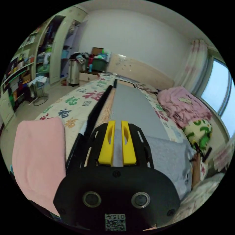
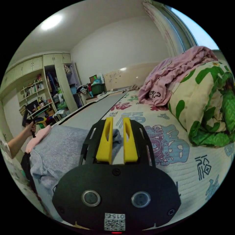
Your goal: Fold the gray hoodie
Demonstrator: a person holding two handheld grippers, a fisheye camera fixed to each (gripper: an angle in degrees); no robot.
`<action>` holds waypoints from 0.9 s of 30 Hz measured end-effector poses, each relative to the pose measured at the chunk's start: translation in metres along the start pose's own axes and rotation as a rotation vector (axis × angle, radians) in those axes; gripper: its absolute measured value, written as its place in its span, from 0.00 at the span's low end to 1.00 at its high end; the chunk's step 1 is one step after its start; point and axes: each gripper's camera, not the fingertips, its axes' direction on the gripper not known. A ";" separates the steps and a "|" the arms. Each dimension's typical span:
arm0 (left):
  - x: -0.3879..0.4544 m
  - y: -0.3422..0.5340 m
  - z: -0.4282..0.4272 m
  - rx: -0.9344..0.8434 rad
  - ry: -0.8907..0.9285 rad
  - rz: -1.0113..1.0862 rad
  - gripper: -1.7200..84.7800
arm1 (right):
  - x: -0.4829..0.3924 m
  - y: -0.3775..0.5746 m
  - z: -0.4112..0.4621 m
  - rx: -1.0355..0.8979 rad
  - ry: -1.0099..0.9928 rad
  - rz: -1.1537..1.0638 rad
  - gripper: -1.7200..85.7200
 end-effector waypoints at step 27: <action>0.448 -0.009 -0.083 -0.348 0.603 0.933 0.02 | 0.123 -0.032 -0.005 -0.162 -0.045 0.177 0.03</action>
